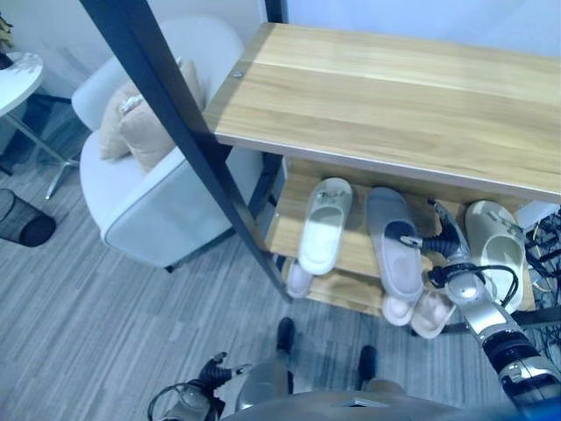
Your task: Arrange the slippers neatly on the shoe rack.
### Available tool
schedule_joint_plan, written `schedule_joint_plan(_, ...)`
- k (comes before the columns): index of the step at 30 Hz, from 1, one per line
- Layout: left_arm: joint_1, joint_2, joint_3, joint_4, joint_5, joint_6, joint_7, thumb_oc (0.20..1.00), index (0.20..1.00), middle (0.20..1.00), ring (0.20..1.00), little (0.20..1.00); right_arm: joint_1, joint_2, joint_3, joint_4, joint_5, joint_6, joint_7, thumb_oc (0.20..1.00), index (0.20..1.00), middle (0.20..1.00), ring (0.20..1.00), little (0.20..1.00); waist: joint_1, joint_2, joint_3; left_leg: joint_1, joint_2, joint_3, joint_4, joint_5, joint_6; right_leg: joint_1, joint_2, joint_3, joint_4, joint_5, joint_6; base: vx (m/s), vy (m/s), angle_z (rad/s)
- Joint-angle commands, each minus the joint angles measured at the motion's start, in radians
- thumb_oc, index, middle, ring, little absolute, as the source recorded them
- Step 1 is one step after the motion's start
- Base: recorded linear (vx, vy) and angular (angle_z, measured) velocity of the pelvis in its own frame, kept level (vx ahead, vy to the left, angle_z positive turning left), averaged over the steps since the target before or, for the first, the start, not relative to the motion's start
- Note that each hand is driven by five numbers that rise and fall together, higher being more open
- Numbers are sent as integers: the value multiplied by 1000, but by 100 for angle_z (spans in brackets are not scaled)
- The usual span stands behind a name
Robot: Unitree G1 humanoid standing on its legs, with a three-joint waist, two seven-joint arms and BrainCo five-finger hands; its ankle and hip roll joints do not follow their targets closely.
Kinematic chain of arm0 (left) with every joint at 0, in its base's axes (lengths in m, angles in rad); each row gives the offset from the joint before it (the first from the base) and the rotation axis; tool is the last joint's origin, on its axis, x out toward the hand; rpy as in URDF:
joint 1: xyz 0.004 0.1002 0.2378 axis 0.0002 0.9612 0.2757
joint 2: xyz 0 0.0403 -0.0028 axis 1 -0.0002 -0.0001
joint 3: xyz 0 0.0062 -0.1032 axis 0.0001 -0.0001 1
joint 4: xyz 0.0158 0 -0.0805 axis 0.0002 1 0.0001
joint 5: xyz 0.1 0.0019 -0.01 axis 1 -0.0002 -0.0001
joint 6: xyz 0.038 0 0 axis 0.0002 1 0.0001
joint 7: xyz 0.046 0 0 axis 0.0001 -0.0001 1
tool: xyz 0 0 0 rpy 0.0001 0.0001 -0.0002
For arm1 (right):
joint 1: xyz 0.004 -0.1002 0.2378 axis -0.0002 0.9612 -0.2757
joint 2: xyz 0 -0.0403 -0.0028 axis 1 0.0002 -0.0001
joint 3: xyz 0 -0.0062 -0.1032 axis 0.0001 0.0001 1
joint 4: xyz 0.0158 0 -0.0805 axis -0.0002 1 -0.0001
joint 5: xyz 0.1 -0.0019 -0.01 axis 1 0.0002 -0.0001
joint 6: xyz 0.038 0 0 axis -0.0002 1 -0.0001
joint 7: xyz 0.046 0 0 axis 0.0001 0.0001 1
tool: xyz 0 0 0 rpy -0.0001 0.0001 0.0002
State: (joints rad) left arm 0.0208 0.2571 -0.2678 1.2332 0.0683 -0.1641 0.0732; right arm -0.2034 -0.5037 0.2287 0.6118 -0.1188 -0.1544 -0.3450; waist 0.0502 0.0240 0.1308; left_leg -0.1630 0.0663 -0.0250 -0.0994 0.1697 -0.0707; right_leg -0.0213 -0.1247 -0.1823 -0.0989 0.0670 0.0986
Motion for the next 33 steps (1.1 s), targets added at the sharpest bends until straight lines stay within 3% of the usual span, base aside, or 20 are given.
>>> schedule_joint_plan(1,-40,-14,-105,32,23,-19,3,1000,1000,1000,1000,1000,-104,-14,-32,25,43,-20,-5,1000,1000,1000,1000,1000,30,21,15,43,18,-8,12,-122,-13,23,-38,24,28,-92,52,0,0,0)
schedule_joint_plan(3,-41,-12,-108,31,23,-17,3,1000,1000,1000,1000,1000,-110,-15,-22,41,53,-18,4,1000,1000,1000,1000,1000,31,22,18,42,17,-9,12,-122,-13,22,-39,23,26,-91,52,0,0,0)
schedule_joint_plan(4,-41,-12,-108,31,23,-17,3,1000,1000,1000,1000,1000,-110,-15,-22,41,53,-18,4,846,846,846,846,846,31,22,18,42,17,-9,12,-122,-13,23,-39,23,26,-91,52,0,0,0)
schedule_joint_plan(5,-42,-12,-110,31,26,-16,3,1000,1000,1000,1000,1000,-114,-20,-11,38,56,-17,14,376,376,376,376,376,32,23,19,41,17,-10,12,-122,-13,23,-38,23,25,-90,52,0,0,0)
schedule_joint_plan(6,-43,-14,-111,34,28,-16,2,1000,1000,1000,1000,1000,-114,-20,-7,39,55,-16,18,200,200,200,200,200,33,24,19,43,17,-10,12,-123,-13,24,-38,23,24,-90,52,0,0,0)
schedule_joint_plan(22,-25,-27,-103,45,45,-13,5,1000,1000,1000,1000,1000,-42,14,-13,-22,49,-40,26,200,200,200,200,200,19,6,-1,80,23,0,12,-138,-13,61,-31,21,15,-102,48,10,-1,0)
schedule_joint_plan(28,-18,-36,-84,55,58,-10,18,1000,1000,1000,1000,1000,59,26,-111,-145,25,-51,-34,200,200,200,200,200,1,1,-8,94,26,5,12,-148,-12,69,-31,22,14,-104,50,0,0,0)
schedule_joint_plan(30,-18,-38,-76,62,59,-8,21,1000,1000,1000,1000,1000,95,41,-133,-194,55,-68,-26,200,200,200,200,200,-6,0,-9,98,27,8,12,-150,-12,70,-31,24,14,-104,50,0,0,0)
schedule_joint_plan(31,-18,-38,-72,66,59,-4,27,1000,1000,1000,1000,1000,122,78,-153,-231,147,-93,-15,200,200,200,200,200,-12,-2,-11,100,27,11,12,-151,-12,71,-30,25,13,-103,50,0,0,0)
schedule_joint_plan(32,-22,-42,-63,77,49,4,32,1000,1000,1000,1000,1000,174,141,-164,-323,330,-135,32,200,200,200,200,200,-24,-5,-12,102,27,17,12,-152,-11,70,-30,32,13,-100,49,0,0,0)
schedule_joint_plan(33,-22,-42,-55,84,45,8,32,1000,1000,1000,1000,1000,207,156,-159,-367,380,-144,63,200,200,200,200,200,-29,-7,-14,104,28,21,12,-152,-12,69,-30,35,13,-100,50,0,0,0)
